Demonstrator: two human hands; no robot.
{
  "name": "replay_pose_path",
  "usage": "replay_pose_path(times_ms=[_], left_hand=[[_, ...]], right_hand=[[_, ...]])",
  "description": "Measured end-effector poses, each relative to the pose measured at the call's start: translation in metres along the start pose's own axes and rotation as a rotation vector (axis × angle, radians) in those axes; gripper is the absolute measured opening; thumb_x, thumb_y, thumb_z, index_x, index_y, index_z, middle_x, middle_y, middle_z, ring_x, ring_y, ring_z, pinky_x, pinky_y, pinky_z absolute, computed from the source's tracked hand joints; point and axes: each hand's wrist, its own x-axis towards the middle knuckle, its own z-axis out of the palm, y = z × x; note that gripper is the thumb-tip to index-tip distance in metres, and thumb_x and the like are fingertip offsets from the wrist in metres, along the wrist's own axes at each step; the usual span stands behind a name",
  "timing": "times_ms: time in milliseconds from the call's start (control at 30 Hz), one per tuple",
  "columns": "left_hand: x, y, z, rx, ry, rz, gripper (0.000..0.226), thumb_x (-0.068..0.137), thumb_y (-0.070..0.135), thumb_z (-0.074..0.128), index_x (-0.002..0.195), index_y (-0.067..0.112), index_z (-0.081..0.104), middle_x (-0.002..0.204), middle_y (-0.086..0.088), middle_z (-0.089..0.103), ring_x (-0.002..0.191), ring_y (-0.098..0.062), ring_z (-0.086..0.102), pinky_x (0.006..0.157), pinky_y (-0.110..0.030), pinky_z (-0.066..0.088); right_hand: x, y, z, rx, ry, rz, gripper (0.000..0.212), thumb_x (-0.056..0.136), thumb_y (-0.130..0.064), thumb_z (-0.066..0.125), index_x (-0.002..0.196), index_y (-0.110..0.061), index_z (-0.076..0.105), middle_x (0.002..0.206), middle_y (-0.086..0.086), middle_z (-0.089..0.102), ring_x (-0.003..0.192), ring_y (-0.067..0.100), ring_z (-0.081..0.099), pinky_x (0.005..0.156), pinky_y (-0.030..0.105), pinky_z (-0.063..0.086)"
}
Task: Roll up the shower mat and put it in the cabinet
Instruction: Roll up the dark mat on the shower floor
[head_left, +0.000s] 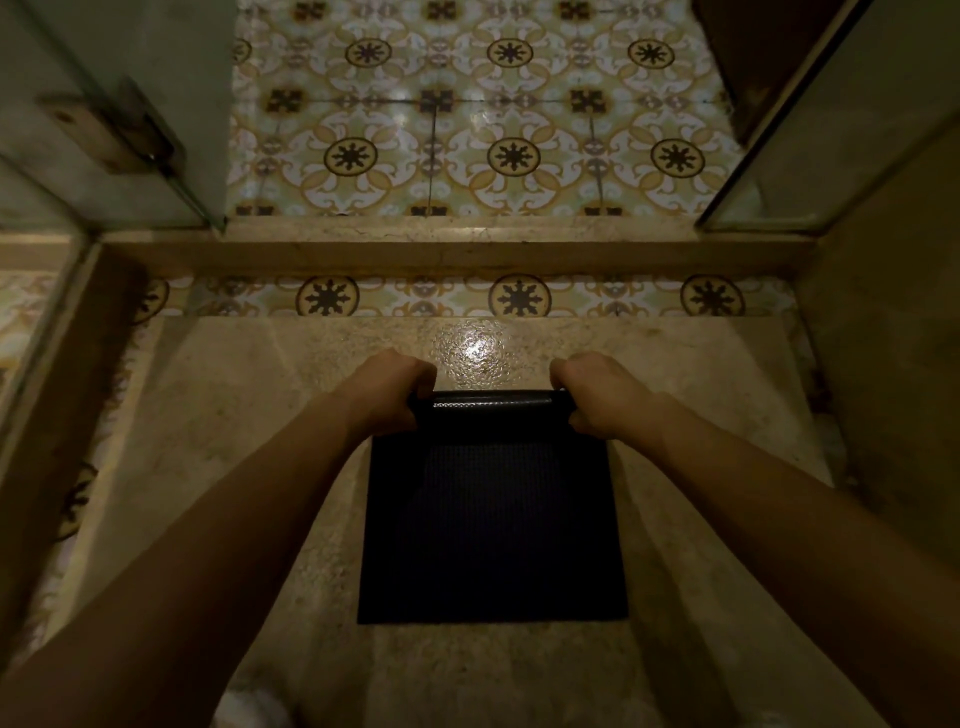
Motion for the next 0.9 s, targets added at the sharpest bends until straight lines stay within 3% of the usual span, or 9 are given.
replay_pose_path(times_ms=[167, 267, 333, 433, 567, 700, 800, 900], left_hand=[[0.002, -0.006, -0.004, -0.085, -0.067, -0.032, 0.023, 0.081, 0.012, 0.068, 0.102, 0.020, 0.070, 0.101, -0.003, 0.067, 0.090, -0.019, 0.064, 0.058, -0.019, 0.048], [0.000, -0.003, 0.004, -0.046, -0.014, -0.033, 0.020, 0.078, 0.011, 0.070, 0.097, 0.018, 0.067, 0.099, -0.005, 0.068, 0.090, -0.022, 0.064, 0.071, -0.032, 0.055], [0.000, -0.002, 0.009, -0.055, 0.017, -0.039, 0.025, 0.076, 0.012, 0.073, 0.099, 0.017, 0.063, 0.100, -0.005, 0.069, 0.091, -0.023, 0.064, 0.074, -0.031, 0.053], [0.002, -0.004, 0.011, -0.081, -0.004, -0.037, 0.043, 0.077, 0.013, 0.072, 0.118, 0.019, 0.061, 0.110, -0.003, 0.067, 0.098, -0.020, 0.064, 0.079, -0.025, 0.048], [0.003, -0.005, 0.014, -0.044, -0.063, -0.034, 0.040, 0.080, 0.015, 0.070, 0.118, 0.024, 0.060, 0.115, -0.005, 0.065, 0.103, -0.022, 0.061, 0.081, -0.029, 0.048], [0.006, -0.007, 0.008, -0.104, -0.164, -0.041, 0.043, 0.080, 0.009, 0.067, 0.117, 0.025, 0.053, 0.112, -0.006, 0.066, 0.090, -0.022, 0.064, 0.065, -0.034, 0.060], [0.011, -0.010, 0.004, -0.030, -0.109, -0.001, 0.043, 0.078, 0.012, 0.068, 0.116, 0.024, 0.054, 0.107, -0.005, 0.068, 0.092, -0.022, 0.063, 0.072, -0.031, 0.054], [0.018, -0.014, -0.001, -0.015, -0.030, 0.012, 0.043, 0.076, 0.015, 0.069, 0.115, 0.024, 0.053, 0.103, -0.005, 0.067, 0.091, -0.022, 0.061, 0.068, -0.028, 0.044]], right_hand=[[0.001, 0.002, -0.001, 0.007, -0.013, -0.008, 0.038, 0.070, -0.015, 0.069, 0.108, -0.011, 0.067, 0.109, 0.015, 0.062, 0.100, 0.030, 0.060, 0.082, 0.033, 0.051], [0.000, 0.002, 0.004, 0.023, 0.019, 0.016, 0.037, 0.070, -0.014, 0.072, 0.107, -0.012, 0.067, 0.109, 0.012, 0.060, 0.098, 0.029, 0.059, 0.080, 0.033, 0.049], [0.000, 0.002, 0.005, 0.025, 0.036, 0.017, 0.035, 0.071, -0.013, 0.074, 0.105, -0.013, 0.066, 0.108, 0.011, 0.059, 0.096, 0.028, 0.059, 0.079, 0.034, 0.051], [-0.001, 0.003, 0.006, 0.015, 0.029, 0.012, 0.039, 0.070, -0.014, 0.074, 0.107, -0.014, 0.062, 0.107, 0.010, 0.059, 0.098, 0.028, 0.057, 0.077, 0.036, 0.052], [-0.005, 0.004, 0.011, 0.024, -0.023, 0.022, 0.045, 0.073, -0.015, 0.071, 0.113, -0.010, 0.050, 0.107, 0.016, 0.060, 0.095, 0.032, 0.058, 0.072, 0.036, 0.050], [-0.002, 0.006, 0.005, -0.007, -0.055, -0.021, 0.045, 0.073, -0.018, 0.069, 0.116, -0.014, 0.056, 0.107, 0.014, 0.062, 0.096, 0.031, 0.060, 0.077, 0.042, 0.054], [0.003, 0.012, -0.002, -0.005, -0.043, -0.048, 0.042, 0.071, -0.021, 0.070, 0.112, -0.016, 0.060, 0.100, 0.012, 0.064, 0.091, 0.029, 0.060, 0.075, 0.041, 0.055], [0.014, 0.020, -0.012, -0.001, 0.016, -0.050, 0.042, 0.068, -0.021, 0.072, 0.109, -0.017, 0.062, 0.095, 0.011, 0.065, 0.090, 0.029, 0.061, 0.072, 0.039, 0.055]])
